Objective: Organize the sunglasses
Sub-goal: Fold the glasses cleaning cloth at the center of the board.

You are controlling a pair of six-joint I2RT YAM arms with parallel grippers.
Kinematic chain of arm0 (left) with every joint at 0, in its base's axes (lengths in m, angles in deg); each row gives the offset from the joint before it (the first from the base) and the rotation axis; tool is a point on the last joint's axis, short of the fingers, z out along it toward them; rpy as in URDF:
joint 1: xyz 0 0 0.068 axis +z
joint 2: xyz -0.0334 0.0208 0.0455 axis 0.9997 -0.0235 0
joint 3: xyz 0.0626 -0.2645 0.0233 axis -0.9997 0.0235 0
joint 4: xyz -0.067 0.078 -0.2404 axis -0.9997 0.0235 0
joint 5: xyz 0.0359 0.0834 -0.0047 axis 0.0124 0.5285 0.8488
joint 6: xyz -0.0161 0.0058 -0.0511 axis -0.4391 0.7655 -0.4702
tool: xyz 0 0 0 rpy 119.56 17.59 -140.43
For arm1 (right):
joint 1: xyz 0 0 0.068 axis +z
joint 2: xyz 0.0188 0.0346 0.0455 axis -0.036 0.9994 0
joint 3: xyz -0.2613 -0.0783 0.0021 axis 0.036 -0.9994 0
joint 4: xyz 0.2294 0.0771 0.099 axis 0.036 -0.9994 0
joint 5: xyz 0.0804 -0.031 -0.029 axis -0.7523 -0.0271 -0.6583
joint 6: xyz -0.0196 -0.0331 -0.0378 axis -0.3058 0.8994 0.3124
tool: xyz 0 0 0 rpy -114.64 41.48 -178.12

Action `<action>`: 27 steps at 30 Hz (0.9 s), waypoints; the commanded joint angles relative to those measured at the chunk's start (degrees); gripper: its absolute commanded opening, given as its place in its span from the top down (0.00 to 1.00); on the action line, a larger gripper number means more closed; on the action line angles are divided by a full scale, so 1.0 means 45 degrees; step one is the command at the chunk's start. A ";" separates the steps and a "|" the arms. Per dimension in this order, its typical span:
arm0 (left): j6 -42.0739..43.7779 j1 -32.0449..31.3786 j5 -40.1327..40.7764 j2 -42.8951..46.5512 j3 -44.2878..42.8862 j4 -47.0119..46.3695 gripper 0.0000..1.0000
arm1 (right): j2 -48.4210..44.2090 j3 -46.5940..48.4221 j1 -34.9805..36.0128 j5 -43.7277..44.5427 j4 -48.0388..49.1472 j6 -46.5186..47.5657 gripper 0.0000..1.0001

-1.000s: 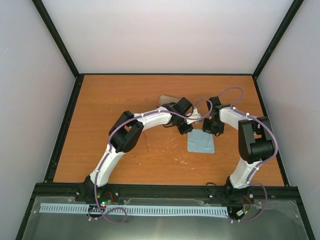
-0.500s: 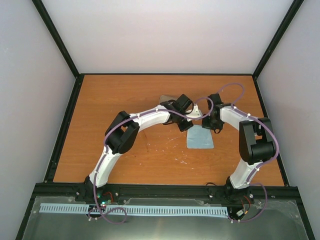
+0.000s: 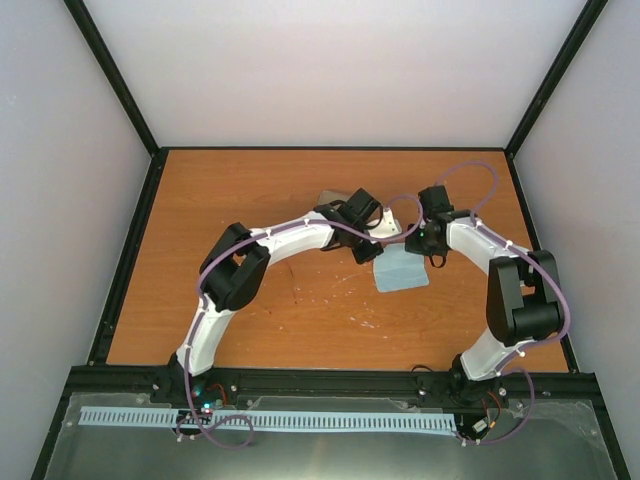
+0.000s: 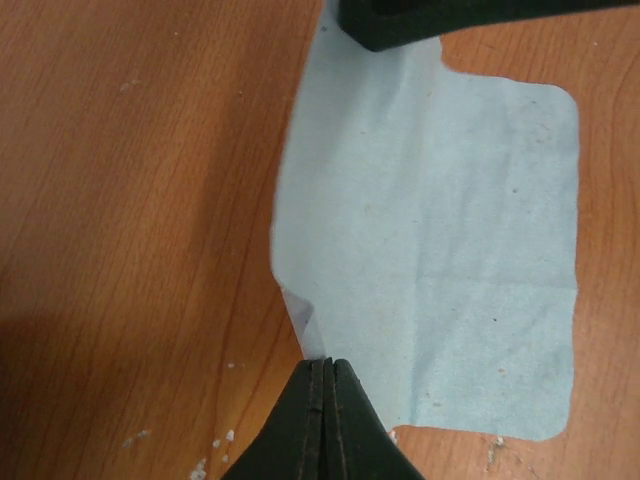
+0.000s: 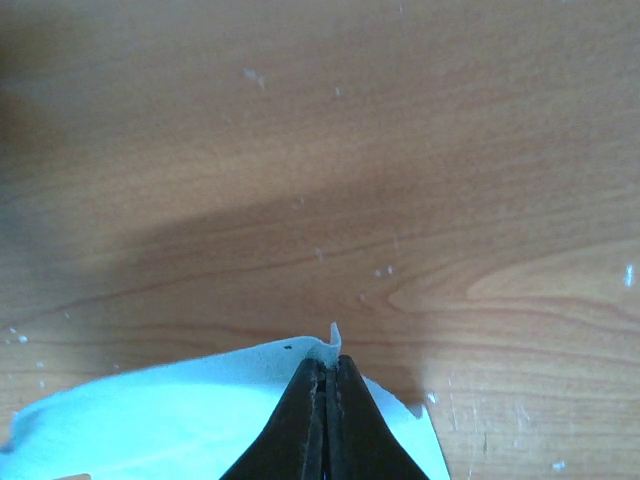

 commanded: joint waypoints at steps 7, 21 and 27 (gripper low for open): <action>-0.0250 -0.0449 -0.0676 0.1111 0.0788 -0.0471 0.99 | -0.0810 -0.1209 -0.0004 -0.0084 0.0178 -0.0248 0.97; -0.0186 -0.1465 -0.0693 0.1702 0.2329 -0.0680 0.99 | -0.1737 -0.2466 -0.0004 -0.0227 0.0181 -0.0634 0.97; -0.0235 -0.1475 -0.0664 0.1743 0.2718 -0.0793 0.91 | -0.1876 -0.3160 0.0015 -0.0720 0.0256 -0.0814 0.97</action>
